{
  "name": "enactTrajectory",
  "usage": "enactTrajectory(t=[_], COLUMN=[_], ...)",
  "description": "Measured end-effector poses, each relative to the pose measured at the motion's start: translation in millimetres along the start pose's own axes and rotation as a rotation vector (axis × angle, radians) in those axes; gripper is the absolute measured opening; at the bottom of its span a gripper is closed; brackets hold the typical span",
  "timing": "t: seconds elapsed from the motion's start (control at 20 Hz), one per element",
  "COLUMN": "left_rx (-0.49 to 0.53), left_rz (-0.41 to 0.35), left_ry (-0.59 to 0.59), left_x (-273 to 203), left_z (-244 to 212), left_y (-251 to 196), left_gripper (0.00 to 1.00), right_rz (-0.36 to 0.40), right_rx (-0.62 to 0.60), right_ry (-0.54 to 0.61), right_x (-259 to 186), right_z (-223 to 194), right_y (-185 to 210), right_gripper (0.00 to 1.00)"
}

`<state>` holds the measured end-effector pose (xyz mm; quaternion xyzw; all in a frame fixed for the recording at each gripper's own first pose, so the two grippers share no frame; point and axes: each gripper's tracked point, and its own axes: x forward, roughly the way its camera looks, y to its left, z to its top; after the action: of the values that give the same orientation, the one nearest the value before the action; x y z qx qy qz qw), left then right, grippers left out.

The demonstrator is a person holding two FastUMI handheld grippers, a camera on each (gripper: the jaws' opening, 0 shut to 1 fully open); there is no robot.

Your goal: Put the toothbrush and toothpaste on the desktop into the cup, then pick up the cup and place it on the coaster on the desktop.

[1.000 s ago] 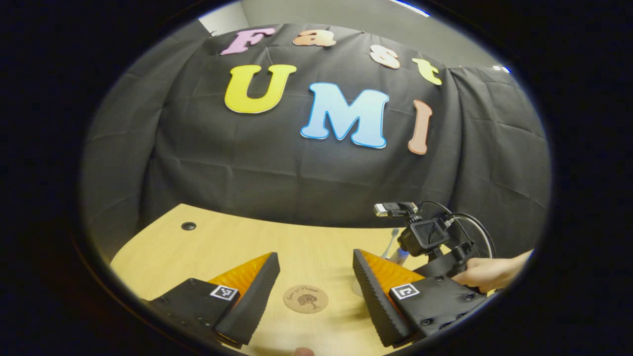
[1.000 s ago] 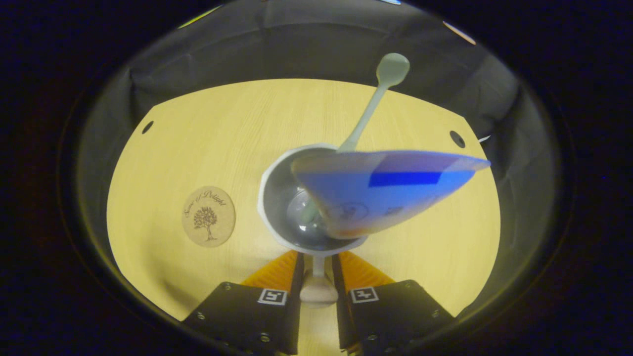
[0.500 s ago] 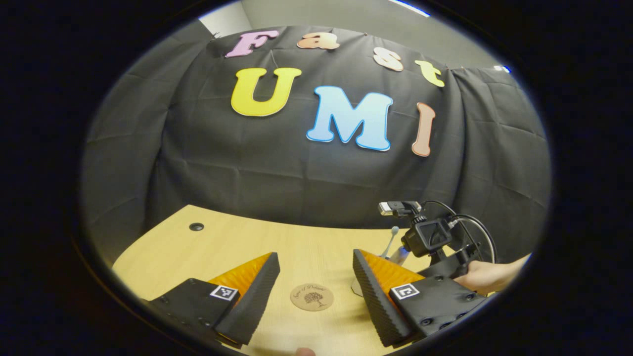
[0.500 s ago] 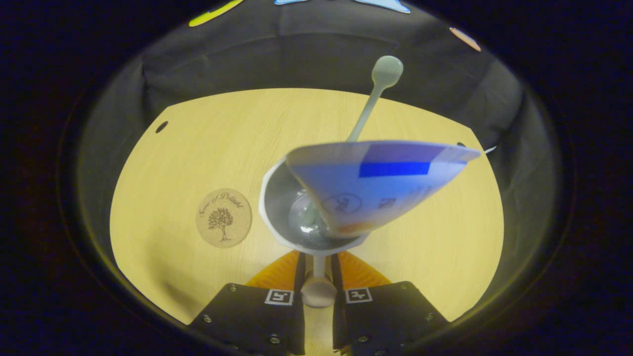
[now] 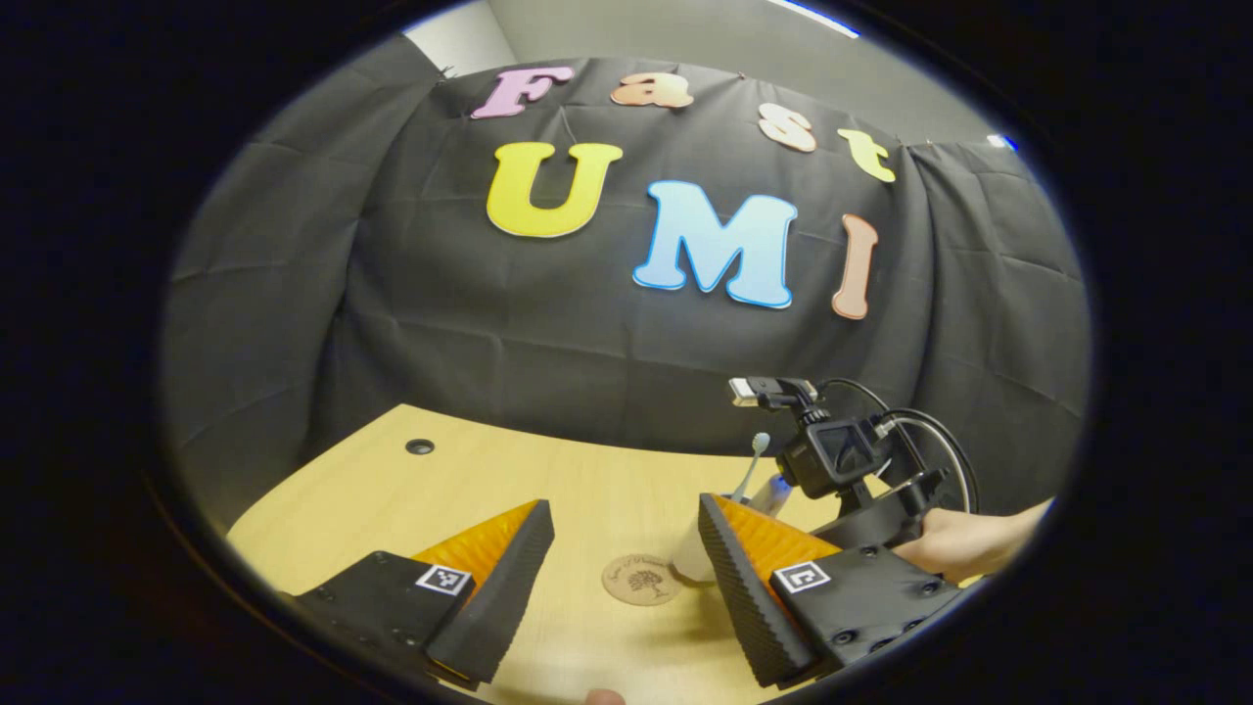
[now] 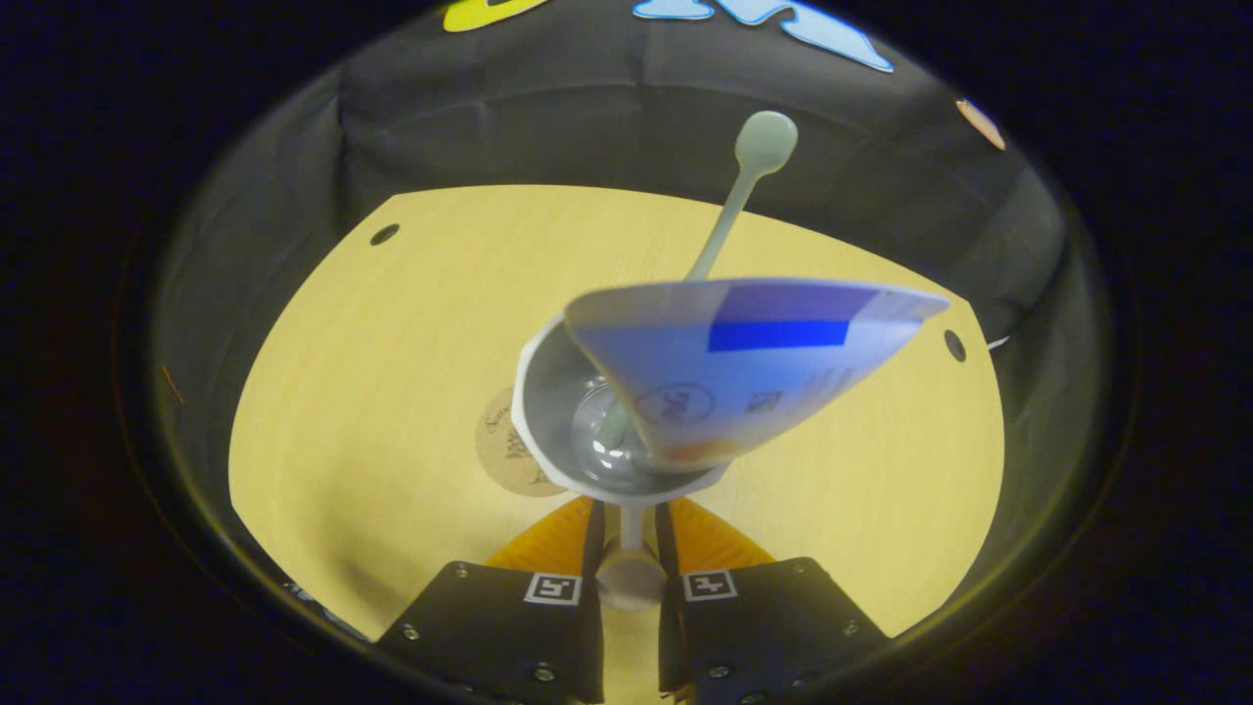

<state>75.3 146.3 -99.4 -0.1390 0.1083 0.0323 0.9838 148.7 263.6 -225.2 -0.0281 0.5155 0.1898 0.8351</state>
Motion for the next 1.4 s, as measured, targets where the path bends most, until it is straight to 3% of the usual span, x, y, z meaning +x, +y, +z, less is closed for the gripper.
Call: enactTrajectory(t=[0.35,0.75,0.8,0.9,1.0,1.05,1.2,1.35,1.4], left_rx=[-0.015,-0.012,-0.009,-0.004,0.001,0.001,0.012,0.036,0.042], left_rz=[0.041,0.054,0.052,0.047,0.043,0.039,0.023,-0.003,-0.014], left_ry=[-0.008,-0.009,-0.010,-0.011,-0.017,-0.018,-0.024,-0.050,-0.060], left_x=[-16.8,-21.9,-22.8,-23.2,-22.2,-21.8,-18.6,-16.3,-15.4], left_z=[3.7,6.6,6.9,9.0,12.1,14.7,23.4,39.9,45.1], left_y=[28.9,40.6,40.7,37.4,35.9,32.7,21.4,2.5,-4.2], left_gripper=[0.99,0.96,0.96,0.96,0.99,0.94,0.94,0.96,0.99], right_rz=[0.033,0.026,0.025,0.039,0.058,0.068,0.092,0.075,0.076], right_rx=[-0.045,-0.047,-0.046,-0.037,-0.021,-0.013,0.023,0.069,0.094], right_ry=[0.034,0.066,0.061,0.047,0.013,-0.007,-0.093,-0.237,-0.297], right_x=[16.3,11.8,8.5,-2.5,-20.3,-31.1,-65.0,-116.1,-137.1], right_z=[4.4,2.1,3.8,11.7,18.4,21.0,23.6,36.4,43.2], right_y=[34.3,35.7,34.3,35.8,35.6,34.2,24.4,3.7,-4.0], right_gripper=[0.23,0.24,0.30,0.27,0.29,0.30,0.27,0.29,0.25])
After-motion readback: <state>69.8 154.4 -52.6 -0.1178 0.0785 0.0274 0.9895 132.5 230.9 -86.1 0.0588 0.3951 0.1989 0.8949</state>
